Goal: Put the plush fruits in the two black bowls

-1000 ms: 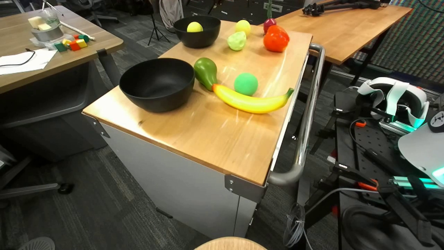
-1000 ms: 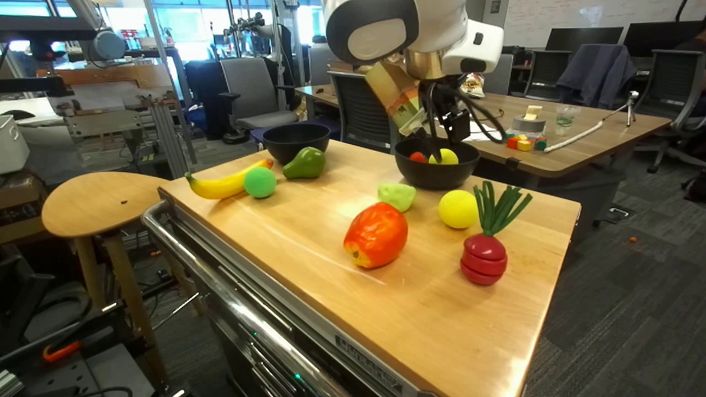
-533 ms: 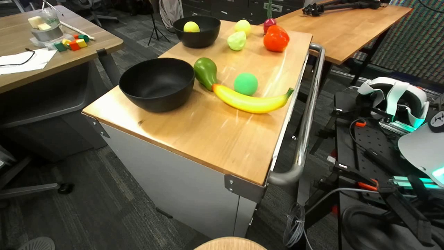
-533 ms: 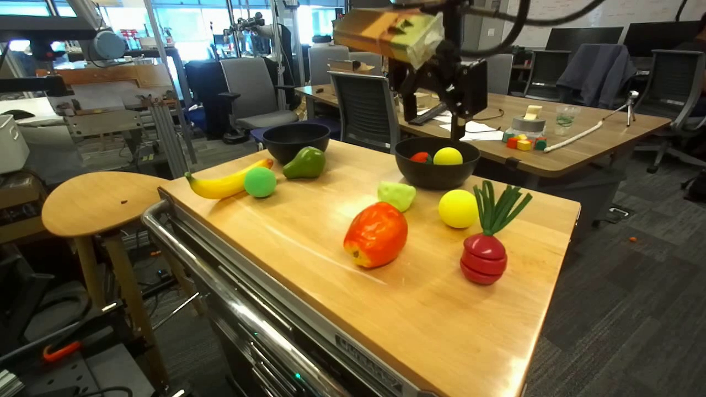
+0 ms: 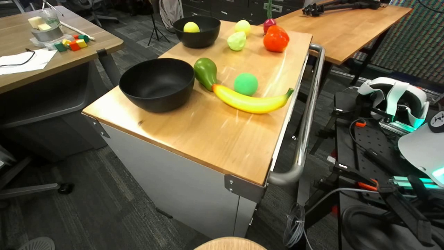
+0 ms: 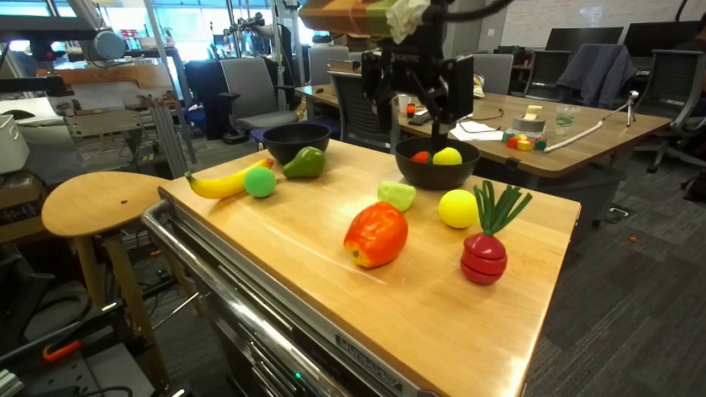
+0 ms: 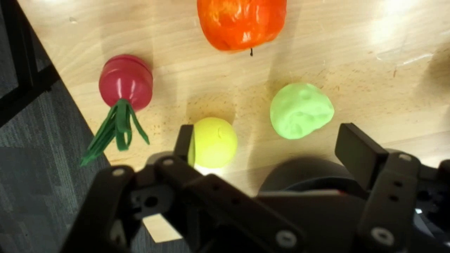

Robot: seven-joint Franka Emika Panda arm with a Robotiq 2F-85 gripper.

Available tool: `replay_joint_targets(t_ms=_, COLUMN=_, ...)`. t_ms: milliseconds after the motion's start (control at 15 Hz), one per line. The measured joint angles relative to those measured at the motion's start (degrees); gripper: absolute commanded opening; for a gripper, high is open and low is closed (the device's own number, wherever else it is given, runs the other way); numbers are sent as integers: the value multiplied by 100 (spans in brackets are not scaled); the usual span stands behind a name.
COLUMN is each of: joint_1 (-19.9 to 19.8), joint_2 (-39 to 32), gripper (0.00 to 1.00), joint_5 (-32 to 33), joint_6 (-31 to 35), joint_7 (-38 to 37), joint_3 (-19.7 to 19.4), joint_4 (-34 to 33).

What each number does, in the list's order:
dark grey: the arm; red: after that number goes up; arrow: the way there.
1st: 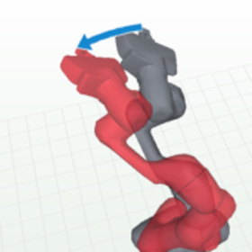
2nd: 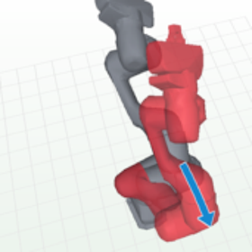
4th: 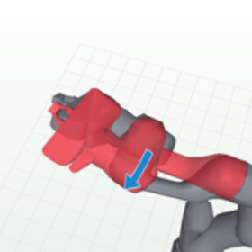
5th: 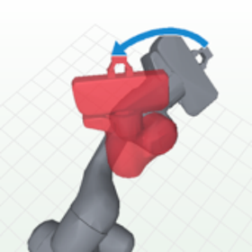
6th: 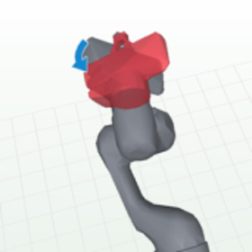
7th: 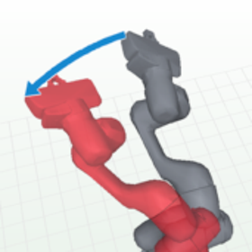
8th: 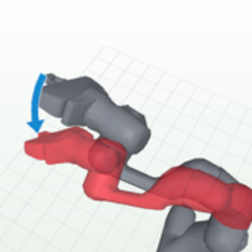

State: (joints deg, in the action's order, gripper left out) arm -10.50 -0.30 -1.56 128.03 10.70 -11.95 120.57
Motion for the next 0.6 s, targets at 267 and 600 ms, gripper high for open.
replay_joint_targets(t_ms=267, joint_1=-1, joint_2=-525, gripper=100, joint_5=-4, joint_6=-89, joint_7=-1, joint_3=36, joint_4=5)
replay_joint_targets(t_ms=600, joint_1=1, joint_2=-807, gripper=100, joint_5=-5, joint_6=-568, joint_7=-15, joint_3=148, joint_4=-179)
